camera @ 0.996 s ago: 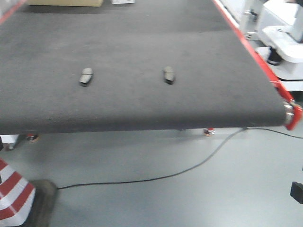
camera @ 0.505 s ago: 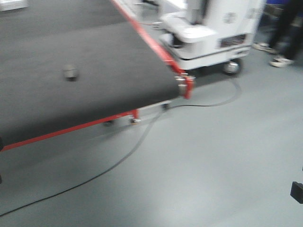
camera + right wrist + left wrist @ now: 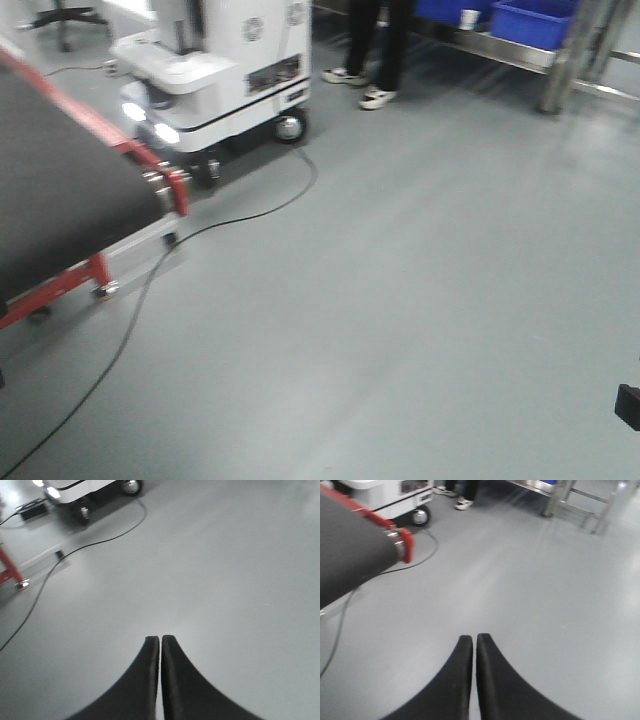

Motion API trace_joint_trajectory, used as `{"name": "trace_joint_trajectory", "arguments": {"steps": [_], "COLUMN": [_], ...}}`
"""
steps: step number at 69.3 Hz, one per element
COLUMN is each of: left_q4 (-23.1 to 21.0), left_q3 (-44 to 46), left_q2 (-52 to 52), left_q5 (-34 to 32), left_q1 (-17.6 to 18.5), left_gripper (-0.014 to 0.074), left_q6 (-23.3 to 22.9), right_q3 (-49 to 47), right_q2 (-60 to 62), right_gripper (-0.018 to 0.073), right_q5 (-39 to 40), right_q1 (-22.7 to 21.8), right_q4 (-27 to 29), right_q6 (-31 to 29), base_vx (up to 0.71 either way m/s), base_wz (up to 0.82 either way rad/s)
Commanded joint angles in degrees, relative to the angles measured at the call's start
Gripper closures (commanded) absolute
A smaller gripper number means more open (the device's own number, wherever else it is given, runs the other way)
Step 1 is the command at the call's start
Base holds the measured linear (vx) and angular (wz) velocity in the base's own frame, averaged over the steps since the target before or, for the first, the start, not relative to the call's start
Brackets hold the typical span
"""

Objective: Move and align brake pads A on conveyor
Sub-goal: 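Turn the base away from the conveyor belt, then drive along the yellow floor line toward the steel table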

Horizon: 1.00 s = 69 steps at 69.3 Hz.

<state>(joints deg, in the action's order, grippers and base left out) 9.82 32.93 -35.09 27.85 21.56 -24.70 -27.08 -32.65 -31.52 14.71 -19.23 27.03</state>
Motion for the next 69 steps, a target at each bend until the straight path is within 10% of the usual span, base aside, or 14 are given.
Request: {"name": "trace_joint_trajectory", "arguments": {"steps": [1, 69], "left_q4": [0.37, 0.37], "left_q3": [1.24, 1.24], "left_q2": [-0.04, -0.04], "left_q5": [-3.76, -3.76], "left_q1": [0.36, 0.36], "left_gripper": [0.0603, 0.0603], "left_q6": [0.15, 0.15], "right_q3": [-1.42, -1.42], "right_q2": [-0.1, -0.09], "right_gripper": [0.0569, 0.0569], "right_q5": [3.58, 3.58], "right_q1": [-0.44, -0.44], "right_q4": [-1.24, -1.17], "right_q6": [-0.33, -0.33], "base_vx": [0.07, 0.17], "base_wz": [-0.72, -0.73]}}
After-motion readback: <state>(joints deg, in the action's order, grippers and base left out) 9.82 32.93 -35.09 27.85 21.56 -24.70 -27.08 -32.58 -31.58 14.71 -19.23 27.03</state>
